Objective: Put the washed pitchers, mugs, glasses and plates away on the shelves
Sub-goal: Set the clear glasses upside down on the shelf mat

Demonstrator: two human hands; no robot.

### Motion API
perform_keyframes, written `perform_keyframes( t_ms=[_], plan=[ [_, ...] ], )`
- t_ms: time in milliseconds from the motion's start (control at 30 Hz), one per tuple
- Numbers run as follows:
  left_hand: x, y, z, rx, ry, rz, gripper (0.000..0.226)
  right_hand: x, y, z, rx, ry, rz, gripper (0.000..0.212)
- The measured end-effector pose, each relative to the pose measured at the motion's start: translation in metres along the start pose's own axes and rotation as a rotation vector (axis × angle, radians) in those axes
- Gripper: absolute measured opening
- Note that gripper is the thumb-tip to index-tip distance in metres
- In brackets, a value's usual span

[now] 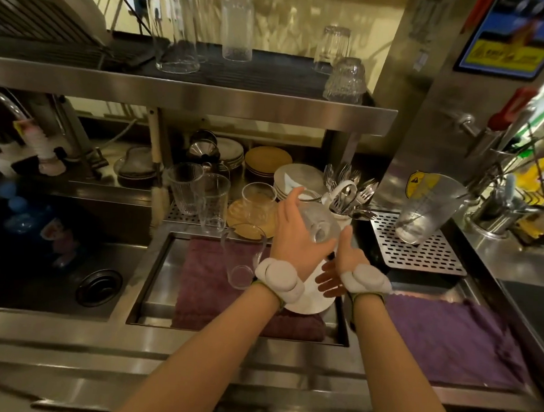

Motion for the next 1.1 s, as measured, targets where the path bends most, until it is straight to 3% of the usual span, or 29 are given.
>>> perform_keyframes(
  t_ms=[200, 300, 400, 467, 567, 700, 767, 900, 967, 1100],
  plan=[
    [-0.021, 0.006, 0.017, -0.073, -0.179, -0.046, 0.093, 0.008, 0.027, -0.014, 0.105, 0.108, 0.076, 0.082],
    [-0.03, 0.017, 0.021, -0.089, -0.213, -0.009, 0.095, 0.014, 0.03, -0.02, 0.137, 0.11, 0.055, 0.078],
    [-0.037, 0.023, 0.027, -0.026, -0.262, -0.026, 0.097, 0.015, 0.04, -0.026, 0.123, 0.086, 0.098, 0.059],
    [-0.039, 0.026, 0.03, 0.048, -0.286, -0.021, 0.096, 0.012, 0.047, -0.027, 0.114, 0.038, 0.142, 0.061],
    [-0.039, 0.033, 0.035, 0.067, -0.263, 0.041, 0.099, -0.001, 0.06, -0.027, 0.138, -0.006, 0.239, 0.058],
    [-0.028, 0.041, 0.031, 0.064, -0.103, 0.141, 0.103, -0.028, 0.096, -0.029, 0.041, -0.072, 0.535, 0.022],
    [-0.022, 0.039, 0.033, 0.056, -0.068, 0.169, 0.099, -0.046, 0.114, -0.032, -0.068, -0.13, 0.673, 0.033],
    [-0.01, 0.019, 0.049, -0.025, -0.113, 0.124, 0.078, -0.069, 0.137, -0.04, -0.133, -0.12, 0.774, 0.079],
    [-0.003, 0.01, 0.054, -0.098, -0.113, 0.083, 0.073, -0.076, 0.148, -0.047, -0.071, -0.01, 0.808, 0.079],
    [0.007, -0.007, 0.081, -0.021, -0.202, 0.015, 0.088, -0.096, 0.176, -0.058, -0.053, 0.138, 0.891, 0.074]
  ],
)
Point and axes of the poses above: each hand's wrist, its own x-axis towards the middle knuckle, its own z-axis out of the back of the hand, y = z × x, the point moved 10 cm from there along x, towards the middle knuckle
